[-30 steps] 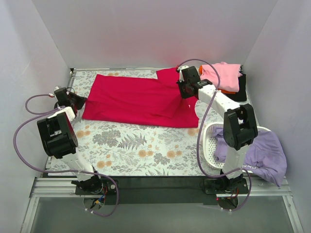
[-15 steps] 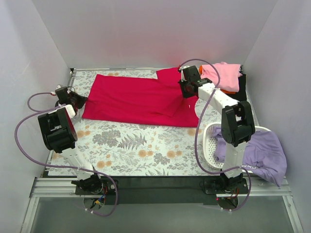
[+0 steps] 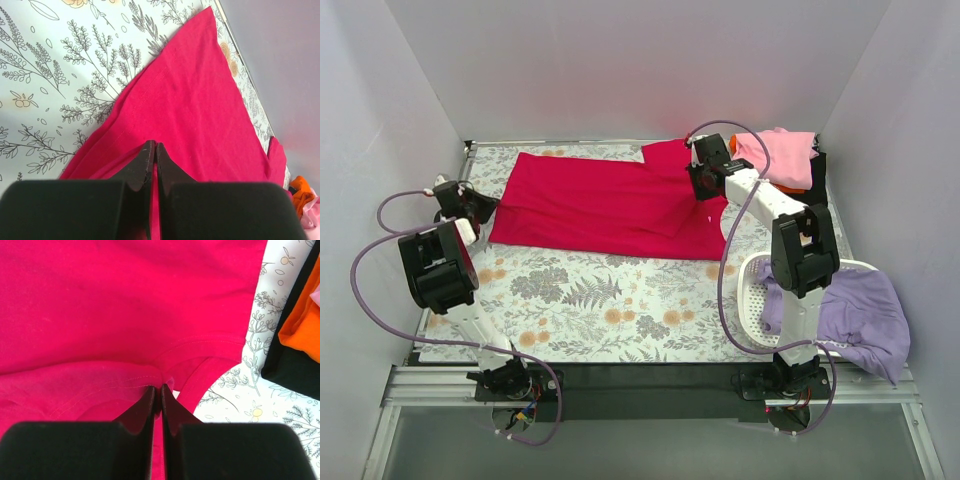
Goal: Fold and stack the t-shirts
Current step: Fold the tshirt
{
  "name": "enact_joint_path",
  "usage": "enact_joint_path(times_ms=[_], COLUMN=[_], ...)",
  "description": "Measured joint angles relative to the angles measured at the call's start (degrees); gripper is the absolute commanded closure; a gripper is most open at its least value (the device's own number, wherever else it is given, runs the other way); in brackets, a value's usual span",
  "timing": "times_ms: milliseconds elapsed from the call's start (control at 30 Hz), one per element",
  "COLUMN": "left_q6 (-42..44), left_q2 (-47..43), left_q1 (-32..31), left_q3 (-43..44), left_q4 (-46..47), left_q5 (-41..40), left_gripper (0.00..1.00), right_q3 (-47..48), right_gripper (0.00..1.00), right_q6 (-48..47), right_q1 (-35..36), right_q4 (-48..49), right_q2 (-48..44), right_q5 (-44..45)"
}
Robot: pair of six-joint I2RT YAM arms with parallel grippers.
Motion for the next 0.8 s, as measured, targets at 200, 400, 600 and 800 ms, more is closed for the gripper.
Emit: enact_joint_path(times_ms=[200, 400, 600, 800], left_q6=[0.63, 0.83, 0.92, 1.05], left_q2=[-0.02, -0.04, -0.04, -0.04], left_q1=[0.07, 0.46, 0.52, 0.61], left_q3=[-1.46, -1.84, -1.84, -1.84], left_q4=[1.73, 2.58, 2.97, 3.54], left_q5=[0.04, 0.17, 0.74, 1.11], left_gripper=[1.0, 1.0, 1.0, 1.0], right_q3=[-0.26, -1.11, -1.57, -2.32], right_gripper=[0.99, 0.99, 0.99, 0.99], right_q6=[0.0, 0.0, 0.0, 0.0], right_q1=[-0.24, -0.72, -1.11, -1.53], right_q4=[-0.37, -0.72, -0.79, -0.68], right_q2=[-0.11, -0.55, -0.7, -0.81], right_q5=[1.05, 1.81, 2.01, 2.03])
